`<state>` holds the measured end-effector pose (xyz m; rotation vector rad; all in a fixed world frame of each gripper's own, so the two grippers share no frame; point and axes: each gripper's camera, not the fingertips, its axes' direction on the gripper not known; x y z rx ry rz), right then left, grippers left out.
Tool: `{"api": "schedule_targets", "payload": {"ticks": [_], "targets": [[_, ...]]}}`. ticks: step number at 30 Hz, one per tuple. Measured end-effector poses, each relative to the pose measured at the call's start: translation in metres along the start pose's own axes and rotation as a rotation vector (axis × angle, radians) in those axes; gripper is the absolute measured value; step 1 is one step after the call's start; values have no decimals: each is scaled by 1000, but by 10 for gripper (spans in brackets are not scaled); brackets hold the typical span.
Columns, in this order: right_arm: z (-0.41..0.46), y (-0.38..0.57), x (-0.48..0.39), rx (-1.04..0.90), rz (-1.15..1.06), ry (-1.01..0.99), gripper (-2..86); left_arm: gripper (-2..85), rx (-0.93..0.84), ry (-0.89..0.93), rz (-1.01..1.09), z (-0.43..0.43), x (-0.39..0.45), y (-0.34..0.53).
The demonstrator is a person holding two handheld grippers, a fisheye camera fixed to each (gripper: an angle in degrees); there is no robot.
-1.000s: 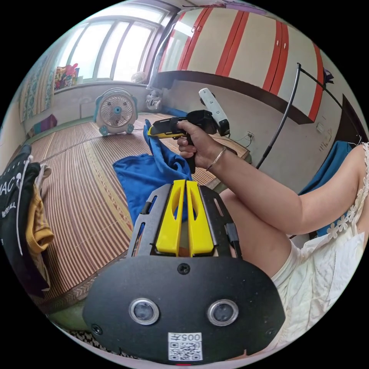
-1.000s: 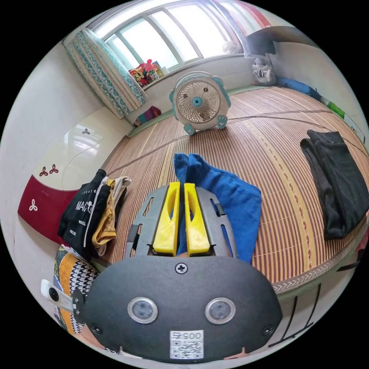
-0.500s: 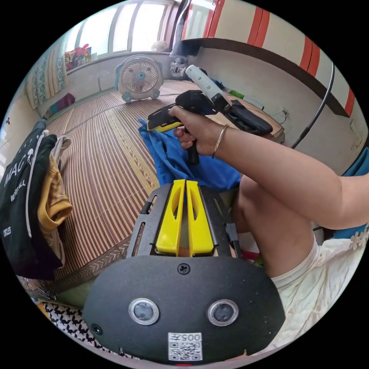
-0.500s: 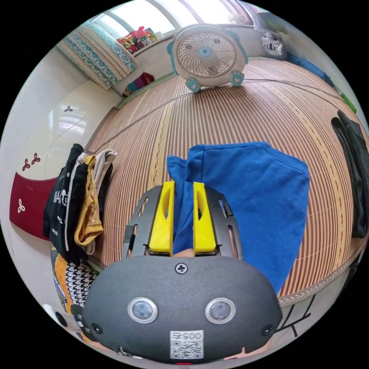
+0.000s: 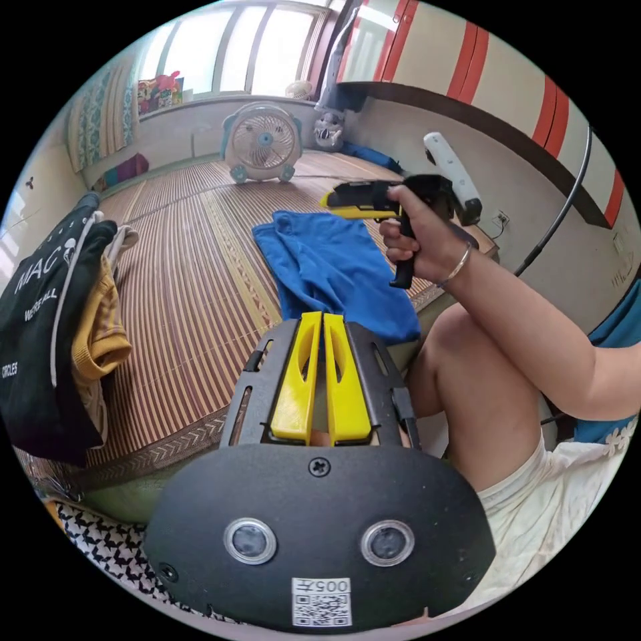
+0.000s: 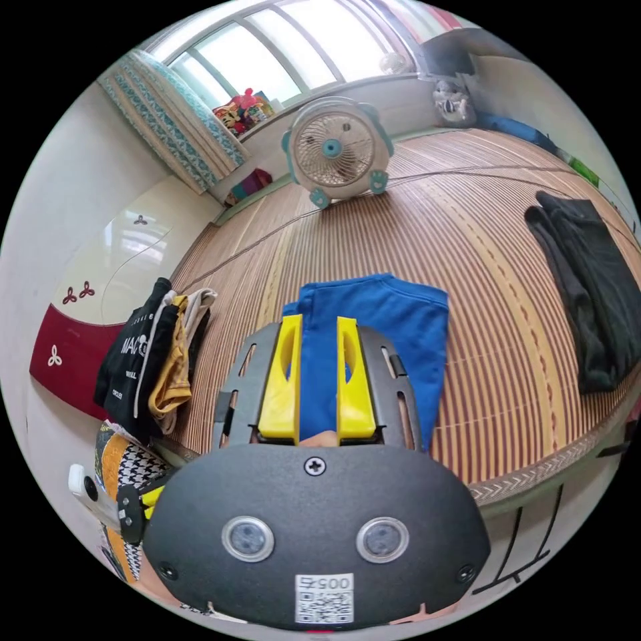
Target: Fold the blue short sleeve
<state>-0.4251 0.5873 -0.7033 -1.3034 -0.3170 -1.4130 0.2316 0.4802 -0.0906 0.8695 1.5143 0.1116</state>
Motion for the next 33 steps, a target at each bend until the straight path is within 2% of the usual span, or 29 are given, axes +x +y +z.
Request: {"api": "schedule_targets", "payload": {"ticks": [7,11,14,16,24,33], "targets": [[-23,4,46,-4,91,54,72,-4,268,41,-91,-39,-3,12],[-35,6,64,-1,115,68,69,0,296,49,-177,-41,-8,13],[-41,7,73,-4,130,60,67,17,237,39,-165,-27,-1,3],[-45,7,77,2,134,54,65,50,127,43,-145,-6,7,-11],[-56,8,88,9,144,29,56,57,-150,-102,-157,53,20,-43],[-57,5,90,-7,148,20,57,19,-235,-107,-105,70,38,-60]]}}
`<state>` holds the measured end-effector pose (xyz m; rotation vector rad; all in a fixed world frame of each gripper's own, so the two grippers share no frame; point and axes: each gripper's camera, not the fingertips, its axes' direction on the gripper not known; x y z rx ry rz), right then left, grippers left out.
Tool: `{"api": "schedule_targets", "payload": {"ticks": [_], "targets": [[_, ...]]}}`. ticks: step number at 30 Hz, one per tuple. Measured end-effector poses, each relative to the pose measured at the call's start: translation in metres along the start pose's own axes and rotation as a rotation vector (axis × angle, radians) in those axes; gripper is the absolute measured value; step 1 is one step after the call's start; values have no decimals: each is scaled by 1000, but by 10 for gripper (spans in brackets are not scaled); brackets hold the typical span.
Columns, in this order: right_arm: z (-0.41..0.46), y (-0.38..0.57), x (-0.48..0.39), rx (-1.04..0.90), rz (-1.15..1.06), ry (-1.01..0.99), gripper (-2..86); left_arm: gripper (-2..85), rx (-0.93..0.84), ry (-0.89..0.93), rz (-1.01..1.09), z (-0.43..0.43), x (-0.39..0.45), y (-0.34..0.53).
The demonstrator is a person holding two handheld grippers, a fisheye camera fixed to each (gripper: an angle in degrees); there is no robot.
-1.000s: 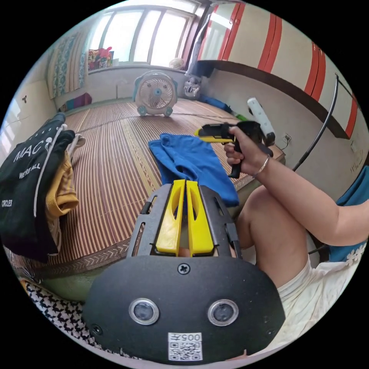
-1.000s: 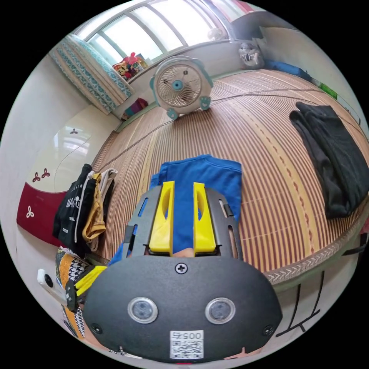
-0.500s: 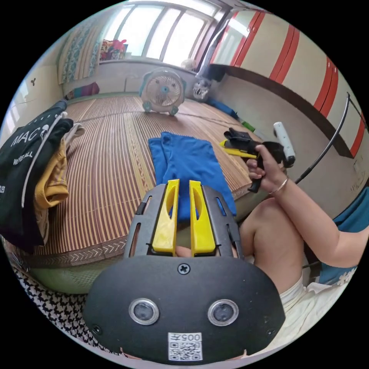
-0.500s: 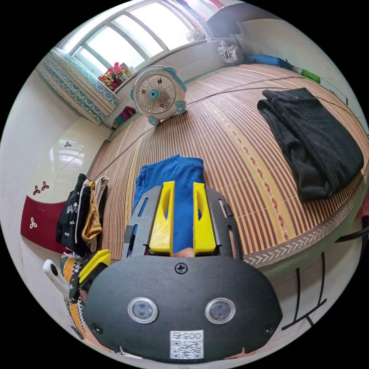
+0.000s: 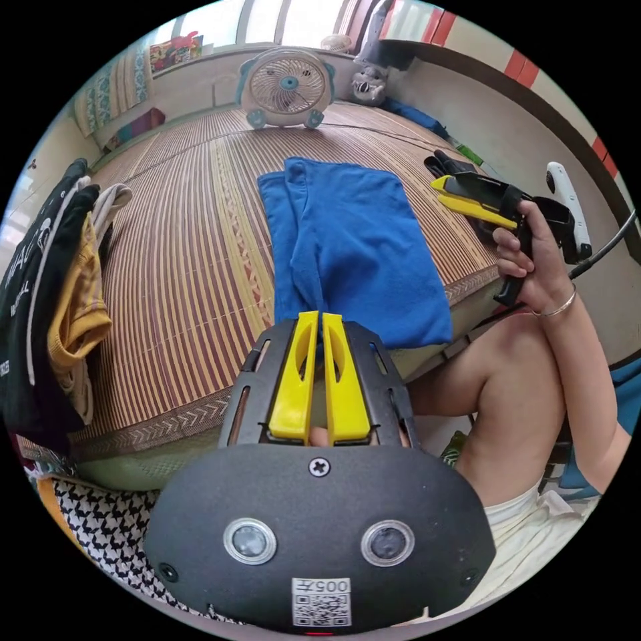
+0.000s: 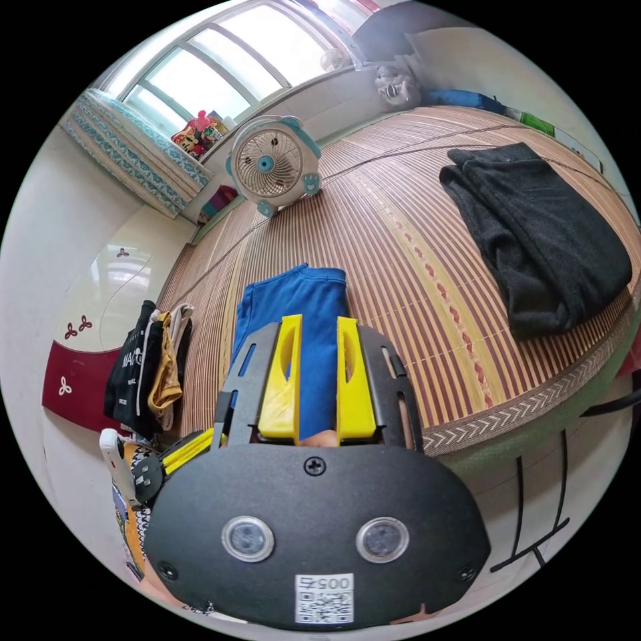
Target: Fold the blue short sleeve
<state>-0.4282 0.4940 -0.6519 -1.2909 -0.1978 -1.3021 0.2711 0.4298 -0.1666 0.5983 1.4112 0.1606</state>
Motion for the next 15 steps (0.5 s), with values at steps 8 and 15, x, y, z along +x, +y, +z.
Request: {"api": "schedule_targets", "payload": {"ticks": [8,15], "targets": [[9,-5,-13,-29,-19,16,64,5,221,-24,-36,-43,0,9],[27,-12,-29,-84,-39,58,65,4,-5,-137,-46,-6,2,-13]]}}
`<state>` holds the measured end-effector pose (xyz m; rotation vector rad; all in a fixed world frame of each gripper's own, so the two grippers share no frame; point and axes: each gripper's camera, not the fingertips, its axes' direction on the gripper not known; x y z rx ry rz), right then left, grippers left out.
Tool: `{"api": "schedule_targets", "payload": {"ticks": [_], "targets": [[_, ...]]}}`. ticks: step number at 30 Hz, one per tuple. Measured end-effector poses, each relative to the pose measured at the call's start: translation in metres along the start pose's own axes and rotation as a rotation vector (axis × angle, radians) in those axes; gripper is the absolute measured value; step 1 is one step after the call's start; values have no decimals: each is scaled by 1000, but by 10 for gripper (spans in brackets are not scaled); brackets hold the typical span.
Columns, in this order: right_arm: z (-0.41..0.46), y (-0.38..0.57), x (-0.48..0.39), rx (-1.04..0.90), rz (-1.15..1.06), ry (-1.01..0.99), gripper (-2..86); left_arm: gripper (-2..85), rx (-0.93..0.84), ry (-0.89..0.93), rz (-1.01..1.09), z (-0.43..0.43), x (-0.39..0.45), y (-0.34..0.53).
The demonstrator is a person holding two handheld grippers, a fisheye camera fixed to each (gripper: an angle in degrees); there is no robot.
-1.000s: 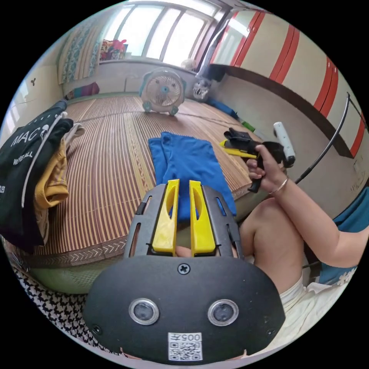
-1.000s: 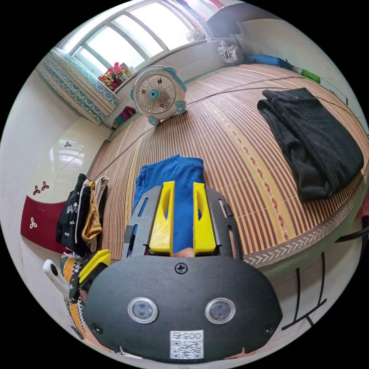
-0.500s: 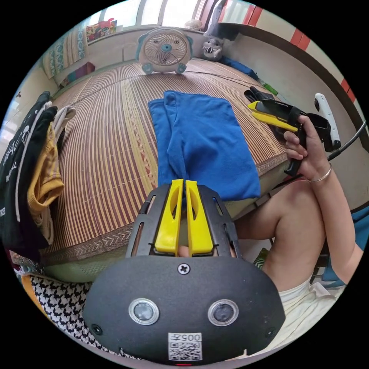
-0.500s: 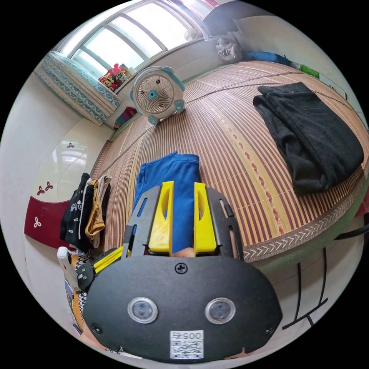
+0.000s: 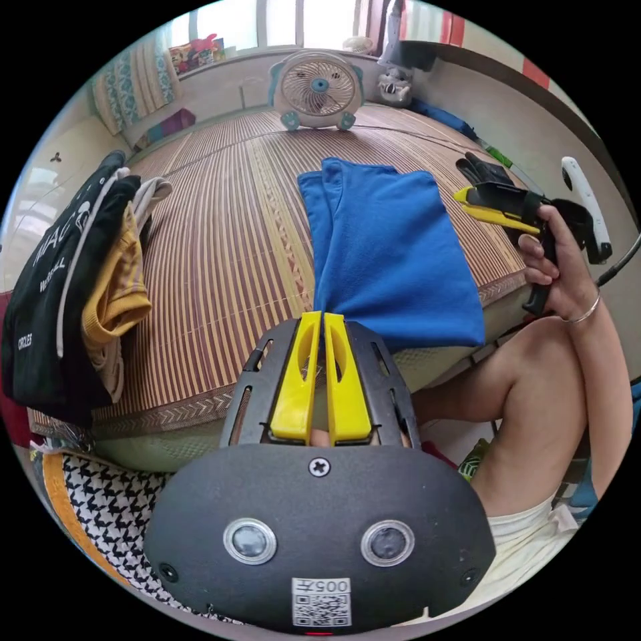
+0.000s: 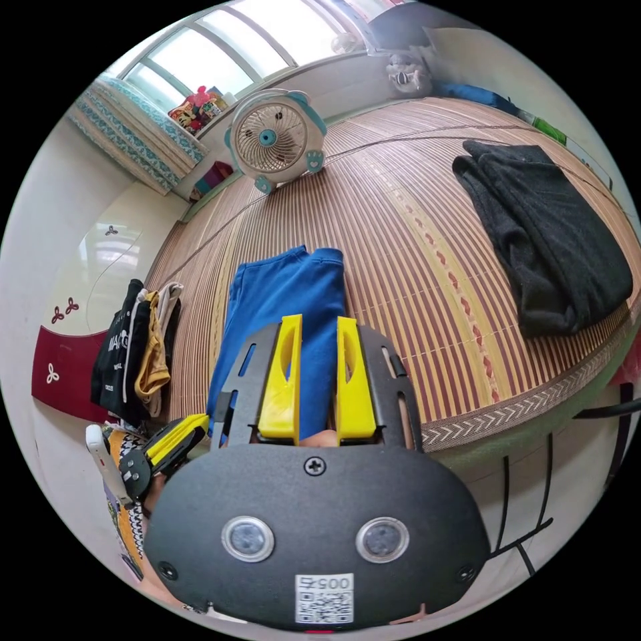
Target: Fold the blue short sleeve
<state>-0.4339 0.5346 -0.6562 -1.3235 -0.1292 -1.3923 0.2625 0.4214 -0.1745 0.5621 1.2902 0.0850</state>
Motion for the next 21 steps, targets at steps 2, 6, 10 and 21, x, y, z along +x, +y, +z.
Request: {"api": "schedule_targets", "payload": {"ticks": [2,6,10,21], "targets": [[5,-3,-7,-12,-15,19,64,4,7,-6,11,-2,4,-2],[12,-8,-17,-23,-37,62,62,1,19,32,-5,-5,2,-6],[25,-15,-24,-58,-46,84,62,-2,-52,-2,21,8,9,-15],[69,-36,-45,-155,-48,207,67,-3,96,27,-30,-18,0,-18]]}}
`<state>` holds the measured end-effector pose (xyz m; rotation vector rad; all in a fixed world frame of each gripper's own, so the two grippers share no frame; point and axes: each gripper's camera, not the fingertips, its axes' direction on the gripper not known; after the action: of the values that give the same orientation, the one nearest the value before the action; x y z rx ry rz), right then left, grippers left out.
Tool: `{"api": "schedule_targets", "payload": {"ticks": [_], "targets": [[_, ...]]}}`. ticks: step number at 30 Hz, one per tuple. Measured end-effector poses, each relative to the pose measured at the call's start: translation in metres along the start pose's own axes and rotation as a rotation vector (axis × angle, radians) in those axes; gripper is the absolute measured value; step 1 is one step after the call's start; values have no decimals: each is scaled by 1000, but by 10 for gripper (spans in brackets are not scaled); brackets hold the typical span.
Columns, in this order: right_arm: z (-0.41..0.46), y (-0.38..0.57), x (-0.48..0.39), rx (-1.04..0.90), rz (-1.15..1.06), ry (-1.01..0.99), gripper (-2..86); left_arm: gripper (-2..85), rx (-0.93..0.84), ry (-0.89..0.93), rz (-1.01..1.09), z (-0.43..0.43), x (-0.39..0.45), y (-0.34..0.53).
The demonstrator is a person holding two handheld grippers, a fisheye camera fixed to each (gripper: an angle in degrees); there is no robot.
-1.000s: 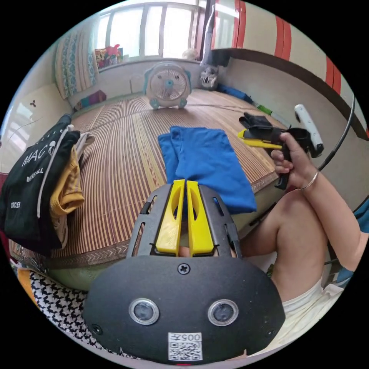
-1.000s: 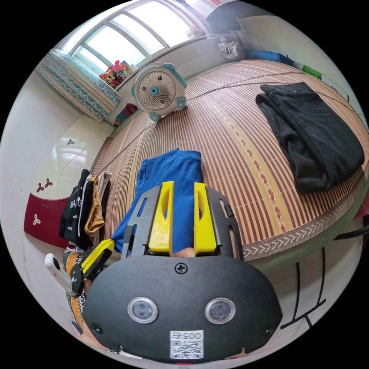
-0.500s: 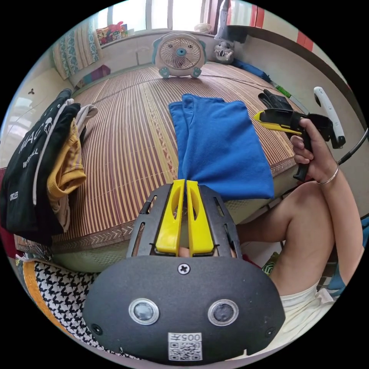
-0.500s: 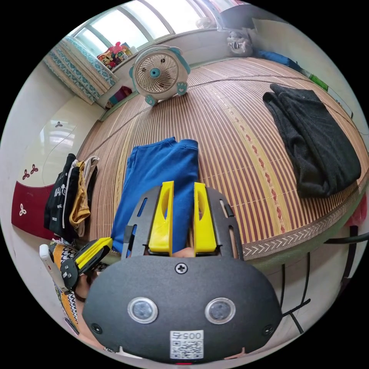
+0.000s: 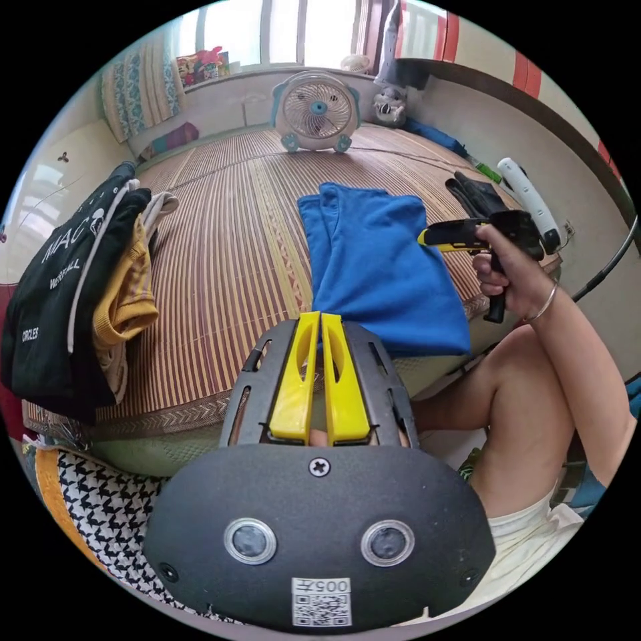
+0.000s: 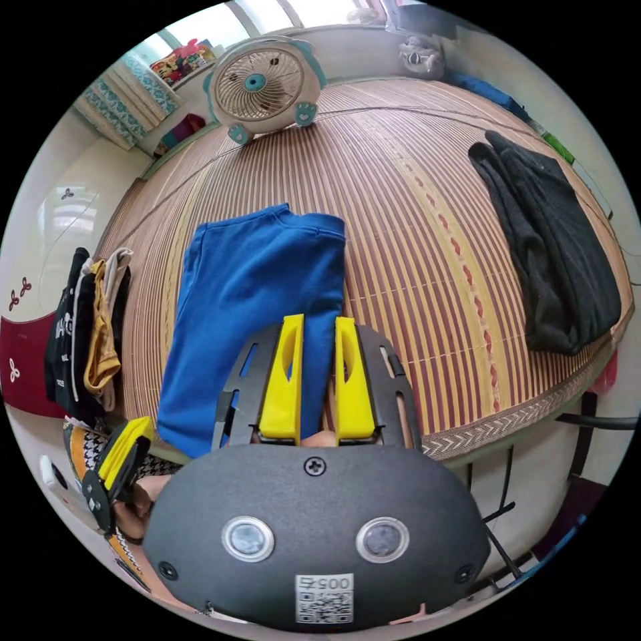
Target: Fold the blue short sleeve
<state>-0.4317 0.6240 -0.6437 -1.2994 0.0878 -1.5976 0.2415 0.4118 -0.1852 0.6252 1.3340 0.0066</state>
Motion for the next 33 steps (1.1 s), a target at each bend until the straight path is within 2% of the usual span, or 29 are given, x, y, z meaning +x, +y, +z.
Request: {"api": "schedule_targets", "payload": {"ticks": [3,6,10,12,17,23,27,33], "targets": [[4,-3,-13,-3,-53,62,67,2,23,-25,-23,-2,-5,-1],[5,-5,-18,-2,-68,87,67,35,23,54,-29,3,-10,-4],[4,-7,-15,3,-49,64,69,75,-51,203,-55,24,-16,-10],[3,-7,-14,2,-53,57,69,89,-104,214,-62,36,-15,-13],[1,-4,-7,-2,-72,30,68,90,-135,159,-53,45,-7,-20],[0,-3,8,-6,-78,-12,68,100,9,82,-77,20,1,-20],[-2,-3,17,-11,-68,-37,68,136,-65,95,-101,37,0,-27],[-7,-1,27,-14,-65,-56,69,139,-132,-14,-4,52,23,-37]]}}
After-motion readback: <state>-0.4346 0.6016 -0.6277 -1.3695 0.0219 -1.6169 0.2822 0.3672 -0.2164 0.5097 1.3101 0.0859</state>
